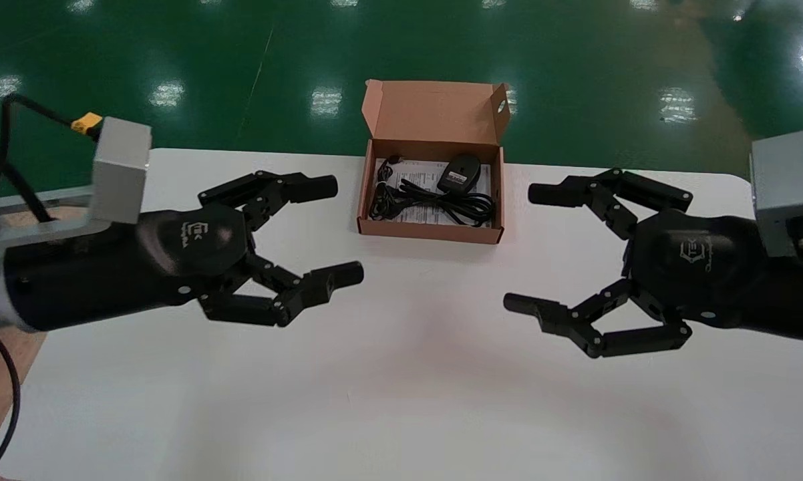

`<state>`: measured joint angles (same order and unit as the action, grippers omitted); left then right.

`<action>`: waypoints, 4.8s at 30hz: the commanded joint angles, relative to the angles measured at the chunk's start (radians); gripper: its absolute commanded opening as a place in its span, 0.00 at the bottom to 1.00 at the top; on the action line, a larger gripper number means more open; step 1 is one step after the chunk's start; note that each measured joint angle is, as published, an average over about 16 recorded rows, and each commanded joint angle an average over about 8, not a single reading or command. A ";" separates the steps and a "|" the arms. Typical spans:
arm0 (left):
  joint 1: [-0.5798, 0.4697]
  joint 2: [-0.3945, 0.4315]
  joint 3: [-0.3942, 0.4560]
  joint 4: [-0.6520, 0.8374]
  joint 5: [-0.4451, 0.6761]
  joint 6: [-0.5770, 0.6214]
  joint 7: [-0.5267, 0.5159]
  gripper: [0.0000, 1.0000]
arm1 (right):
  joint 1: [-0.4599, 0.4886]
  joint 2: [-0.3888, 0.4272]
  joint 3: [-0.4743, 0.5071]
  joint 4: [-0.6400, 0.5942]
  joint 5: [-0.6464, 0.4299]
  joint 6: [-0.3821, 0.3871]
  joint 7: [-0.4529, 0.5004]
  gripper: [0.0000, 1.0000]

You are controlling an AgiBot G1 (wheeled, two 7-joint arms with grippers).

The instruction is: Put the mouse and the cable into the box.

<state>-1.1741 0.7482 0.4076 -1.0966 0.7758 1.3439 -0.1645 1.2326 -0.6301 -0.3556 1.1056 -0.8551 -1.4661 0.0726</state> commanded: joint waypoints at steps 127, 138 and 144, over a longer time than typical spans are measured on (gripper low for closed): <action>0.100 -0.137 -0.128 -0.187 -0.045 0.151 -0.023 1.00 | -0.155 0.019 0.075 0.175 0.122 -0.029 0.113 1.00; 0.100 -0.137 -0.128 -0.187 -0.045 0.151 -0.023 1.00 | -0.155 0.019 0.075 0.175 0.122 -0.029 0.113 1.00; 0.100 -0.137 -0.128 -0.187 -0.045 0.151 -0.023 1.00 | -0.155 0.019 0.075 0.175 0.122 -0.029 0.113 1.00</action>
<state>-1.0743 0.6111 0.2796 -1.2838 0.7305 1.4952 -0.1876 1.0775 -0.6115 -0.2811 1.2803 -0.7331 -1.4947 0.1852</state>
